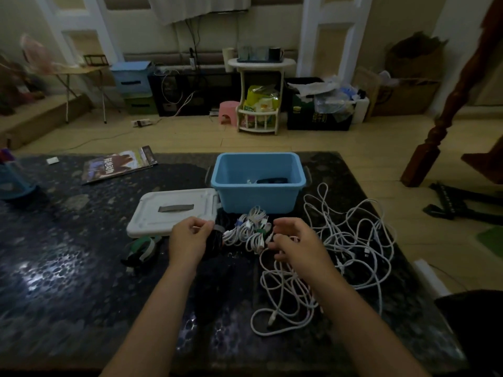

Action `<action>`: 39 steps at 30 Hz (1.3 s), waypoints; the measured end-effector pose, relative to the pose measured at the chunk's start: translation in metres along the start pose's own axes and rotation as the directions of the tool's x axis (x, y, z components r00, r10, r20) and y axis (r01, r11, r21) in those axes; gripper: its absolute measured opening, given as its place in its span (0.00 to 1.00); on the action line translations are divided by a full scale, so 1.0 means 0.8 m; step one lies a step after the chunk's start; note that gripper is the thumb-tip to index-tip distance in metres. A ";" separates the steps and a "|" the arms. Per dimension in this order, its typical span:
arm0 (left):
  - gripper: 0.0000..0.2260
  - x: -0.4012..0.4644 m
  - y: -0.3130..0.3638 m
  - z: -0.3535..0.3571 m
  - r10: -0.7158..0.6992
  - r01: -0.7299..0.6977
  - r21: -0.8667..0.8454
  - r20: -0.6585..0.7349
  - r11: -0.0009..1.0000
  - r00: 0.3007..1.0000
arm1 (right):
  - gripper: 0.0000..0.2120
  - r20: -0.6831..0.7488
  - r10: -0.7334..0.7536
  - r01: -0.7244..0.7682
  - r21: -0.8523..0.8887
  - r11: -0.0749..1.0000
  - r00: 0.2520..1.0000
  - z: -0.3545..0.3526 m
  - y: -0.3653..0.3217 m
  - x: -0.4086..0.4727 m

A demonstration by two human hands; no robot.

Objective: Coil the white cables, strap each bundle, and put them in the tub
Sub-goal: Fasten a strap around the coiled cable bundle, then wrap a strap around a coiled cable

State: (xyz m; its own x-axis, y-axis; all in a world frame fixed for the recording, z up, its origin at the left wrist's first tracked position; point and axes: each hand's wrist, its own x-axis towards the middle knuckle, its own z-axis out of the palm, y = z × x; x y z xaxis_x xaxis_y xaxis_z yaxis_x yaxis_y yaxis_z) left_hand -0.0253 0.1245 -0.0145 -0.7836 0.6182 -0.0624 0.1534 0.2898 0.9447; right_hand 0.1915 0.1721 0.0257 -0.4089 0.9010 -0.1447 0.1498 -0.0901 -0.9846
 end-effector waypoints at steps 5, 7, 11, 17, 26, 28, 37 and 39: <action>0.07 0.031 0.014 0.044 0.159 -0.155 0.331 0.013 0.931 0.987 | 0.10 -0.040 -0.006 0.006 0.014 1.000 0.999 -0.028 -0.004 0.012; 0.08 0.044 0.016 0.058 0.218 -0.210 0.431 0.033 0.878 0.975 | 0.09 -0.042 -0.010 0.011 0.010 1.000 0.999 -0.034 -0.004 0.015; 0.09 0.050 0.013 0.076 0.277 -0.273 0.613 0.090 0.741 0.957 | 0.08 -0.040 -0.027 0.026 -0.026 0.999 0.999 -0.041 -0.004 0.019; 0.09 0.054 0.020 0.070 0.297 -0.347 0.621 0.188 0.703 0.936 | 0.07 -0.011 -0.100 0.089 -0.363 0.928 0.995 -0.049 -0.001 0.018; 0.03 -0.049 0.045 -0.003 0.409 -0.504 0.472 0.295 0.723 0.863 | 0.12 0.146 -0.111 0.183 -0.821 0.540 0.983 -0.022 -0.003 -0.016; 0.03 -0.084 0.041 -0.023 0.340 -0.463 0.420 0.337 0.781 0.878 | 0.16 0.094 -0.102 0.130 -0.891 0.436 0.990 -0.014 0.002 -0.017; 0.08 -0.148 0.019 -0.081 0.239 -0.290 0.089 0.369 0.953 0.898 | 0.09 0.134 -0.210 0.234 -0.206 0.950 0.969 0.020 -0.026 -0.031; 0.19 -0.148 0.034 -0.078 0.241 -0.259 -0.008 0.400 0.966 0.884 | 0.09 0.209 -0.246 0.269 -0.089 0.959 0.947 0.032 -0.039 -0.044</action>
State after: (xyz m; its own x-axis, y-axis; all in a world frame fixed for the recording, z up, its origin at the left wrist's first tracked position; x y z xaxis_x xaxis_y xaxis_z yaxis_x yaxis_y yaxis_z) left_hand 0.0339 0.0135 0.0383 -0.4155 0.9085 0.0437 0.3466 0.1137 0.9311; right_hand 0.1782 0.1323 0.0592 -0.6116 0.7866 0.0847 0.1137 0.1934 -0.9745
